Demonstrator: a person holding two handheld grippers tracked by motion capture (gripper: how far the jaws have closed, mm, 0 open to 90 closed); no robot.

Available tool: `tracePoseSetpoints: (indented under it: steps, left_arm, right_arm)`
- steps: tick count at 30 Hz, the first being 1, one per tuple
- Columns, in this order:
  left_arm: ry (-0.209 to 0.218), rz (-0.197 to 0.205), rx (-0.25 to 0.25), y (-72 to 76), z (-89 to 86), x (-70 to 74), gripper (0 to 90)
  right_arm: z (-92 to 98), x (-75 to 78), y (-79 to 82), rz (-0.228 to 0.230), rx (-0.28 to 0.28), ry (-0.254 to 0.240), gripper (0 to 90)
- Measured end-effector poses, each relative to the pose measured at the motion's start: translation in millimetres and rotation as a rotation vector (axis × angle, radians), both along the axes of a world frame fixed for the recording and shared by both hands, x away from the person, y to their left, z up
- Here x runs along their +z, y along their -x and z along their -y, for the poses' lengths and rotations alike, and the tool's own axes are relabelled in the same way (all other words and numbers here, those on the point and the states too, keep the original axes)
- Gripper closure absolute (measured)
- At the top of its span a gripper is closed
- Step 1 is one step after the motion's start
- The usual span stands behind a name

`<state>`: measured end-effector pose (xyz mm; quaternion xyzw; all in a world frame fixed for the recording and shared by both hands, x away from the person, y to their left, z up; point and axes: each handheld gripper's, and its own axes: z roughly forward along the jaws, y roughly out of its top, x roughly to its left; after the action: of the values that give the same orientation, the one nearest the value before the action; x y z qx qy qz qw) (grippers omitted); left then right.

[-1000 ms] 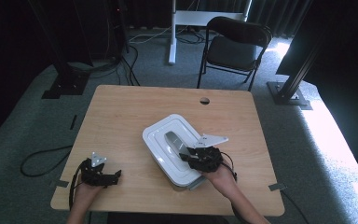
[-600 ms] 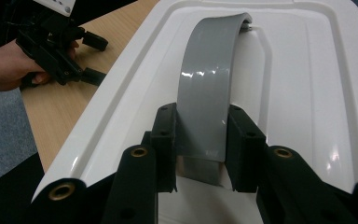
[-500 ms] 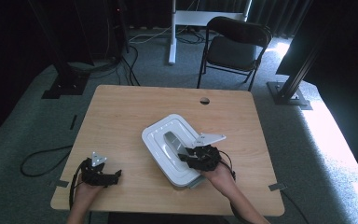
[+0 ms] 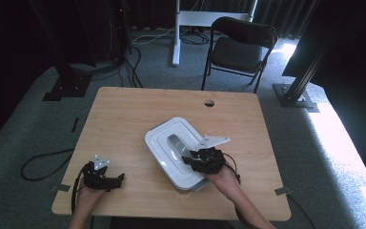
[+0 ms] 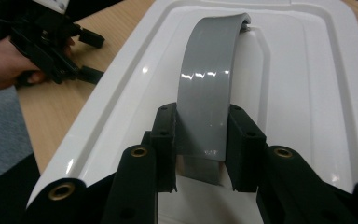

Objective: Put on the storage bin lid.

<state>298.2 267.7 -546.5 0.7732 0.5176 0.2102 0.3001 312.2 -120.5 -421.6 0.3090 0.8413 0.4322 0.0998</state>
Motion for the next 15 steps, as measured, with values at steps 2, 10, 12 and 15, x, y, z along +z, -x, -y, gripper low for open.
tracePoseSetpoints:
  steps: [2, 10, 12, 15]
  left_arm:
    - [0.000, 0.000, 0.005, 0.0, 0.5, 0.0, 0.2]
    - [-0.020, 0.011, 0.047, 0.1, 10.6, 1.9, 0.2]
    - [-0.010, 0.015, 0.049, 0.3, 12.0, 2.5, 0.2]
    - [0.000, 0.025, 0.031, -0.6, 20.1, 6.4, 0.2]
  right_arm:
    - [3.4, -0.8, -1.8, -0.020, 0.011, -0.031, 61.9]
    - [10.5, 9.8, -1.2, -0.022, 0.033, -0.079, 29.4]
    - [13.4, 11.6, -2.2, -0.022, 0.025, -0.091, 26.2]
    - [24.4, 15.2, -4.5, -0.008, 0.021, -0.096, 15.1]
